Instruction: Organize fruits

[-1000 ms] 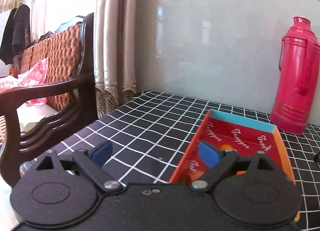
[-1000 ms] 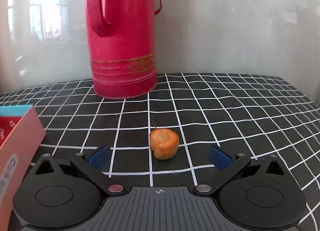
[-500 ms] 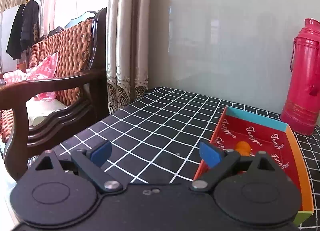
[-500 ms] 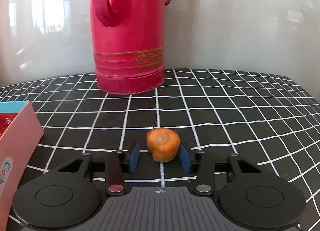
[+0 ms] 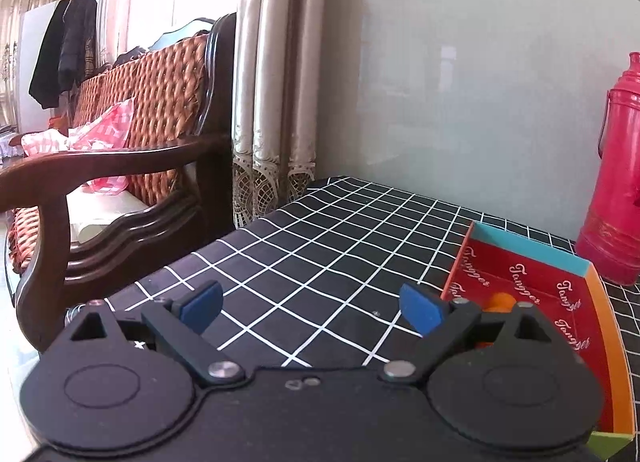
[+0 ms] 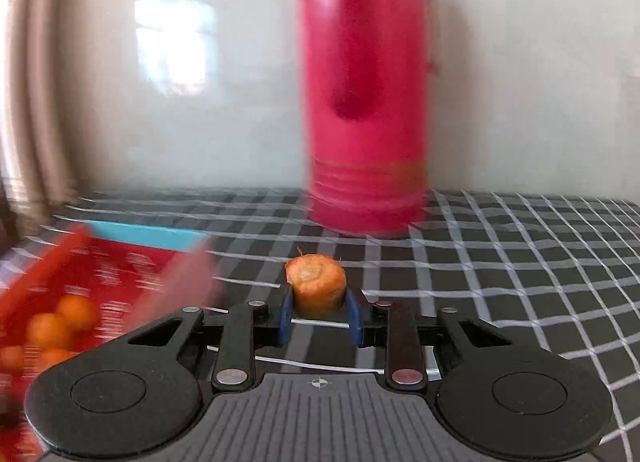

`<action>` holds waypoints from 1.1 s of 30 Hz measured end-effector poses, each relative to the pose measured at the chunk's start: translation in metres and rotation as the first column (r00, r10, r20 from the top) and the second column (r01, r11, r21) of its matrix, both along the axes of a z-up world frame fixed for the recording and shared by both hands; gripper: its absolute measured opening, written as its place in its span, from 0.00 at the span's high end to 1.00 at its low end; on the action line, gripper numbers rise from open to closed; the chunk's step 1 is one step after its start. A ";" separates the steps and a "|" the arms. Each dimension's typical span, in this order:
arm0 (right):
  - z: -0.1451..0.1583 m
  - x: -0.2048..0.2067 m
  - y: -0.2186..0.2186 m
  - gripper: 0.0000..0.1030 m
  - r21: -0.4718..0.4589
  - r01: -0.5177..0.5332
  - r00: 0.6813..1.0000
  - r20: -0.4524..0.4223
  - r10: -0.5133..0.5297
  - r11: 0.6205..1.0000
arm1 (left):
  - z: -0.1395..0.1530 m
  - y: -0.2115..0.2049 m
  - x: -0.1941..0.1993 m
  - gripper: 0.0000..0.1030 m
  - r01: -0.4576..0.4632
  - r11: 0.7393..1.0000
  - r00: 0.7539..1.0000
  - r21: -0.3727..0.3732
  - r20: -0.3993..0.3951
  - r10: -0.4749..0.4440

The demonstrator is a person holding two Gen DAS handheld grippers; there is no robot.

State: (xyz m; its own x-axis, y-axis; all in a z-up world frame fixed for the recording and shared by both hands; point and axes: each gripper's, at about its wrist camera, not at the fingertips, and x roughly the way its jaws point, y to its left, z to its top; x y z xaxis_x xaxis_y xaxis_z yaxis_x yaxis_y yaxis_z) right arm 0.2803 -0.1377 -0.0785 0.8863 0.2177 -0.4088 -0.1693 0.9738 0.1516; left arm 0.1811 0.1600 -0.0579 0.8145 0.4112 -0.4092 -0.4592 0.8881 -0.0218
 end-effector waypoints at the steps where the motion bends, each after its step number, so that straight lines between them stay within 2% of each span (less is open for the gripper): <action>1: 0.004 -0.006 0.006 0.72 0.014 -0.043 0.999 0.016 0.043 0.999 | 0.000 0.000 -0.001 0.13 0.001 1.000 1.000 0.002 0.001 -0.001; 4: 0.013 -0.022 0.026 0.72 0.045 -0.164 0.986 0.041 0.162 0.986 | -0.001 -0.001 0.000 0.13 0.001 1.000 1.000 0.013 -0.005 -0.001; 8: 0.013 -0.036 0.049 0.72 0.072 -0.298 0.954 0.025 0.297 0.952 | -0.001 0.001 -0.002 0.13 -0.005 1.000 1.000 0.012 -0.007 0.005; 18: 0.003 -0.056 0.092 0.72 0.037 -0.465 0.884 -0.028 0.466 0.884 | -0.002 0.010 -0.007 0.11 -0.029 0.999 0.999 0.025 -0.014 0.030; 20: 0.002 -0.059 0.096 0.65 0.007 -0.467 0.884 -0.023 0.467 0.884 | -0.002 0.012 -0.007 0.11 -0.033 0.999 0.999 0.017 -0.010 0.033; 22: 0.006 -0.063 0.092 0.34 0.002 -0.436 0.900 -0.002 0.436 0.900 | 0.000 0.012 -0.006 0.11 -0.025 1.000 1.000 0.011 -0.005 0.025; 24: 0.013 -0.069 0.084 0.24 0.001 -0.392 0.920 0.021 0.391 0.920 | 0.002 0.009 -0.006 0.11 -0.003 1.000 1.000 0.012 -0.001 0.003; 26: 0.022 -0.076 0.074 0.22 0.011 -0.342 0.939 0.024 0.342 0.939 | 0.008 0.003 -0.010 0.11 0.032 0.999 0.999 0.010 -0.007 -0.032; 28: 0.032 -0.087 0.060 0.03 0.026 -0.265 0.964 -0.003 0.265 0.964 | 0.016 -0.004 -0.025 0.10 0.065 0.998 0.998 -0.008 0.008 -0.065; 29: 0.036 -0.095 0.050 0.00 0.039 -0.225 0.974 -0.016 0.226 0.974 | 0.021 -0.009 -0.035 0.07 0.083 0.996 0.996 -0.016 0.015 -0.082; 33: 0.055 -0.134 0.021 0.00 0.036 -0.106 0.992 -0.067 0.108 0.994 | 0.040 -0.030 -0.078 0.06 0.158 0.987 0.987 -0.022 0.024 -0.157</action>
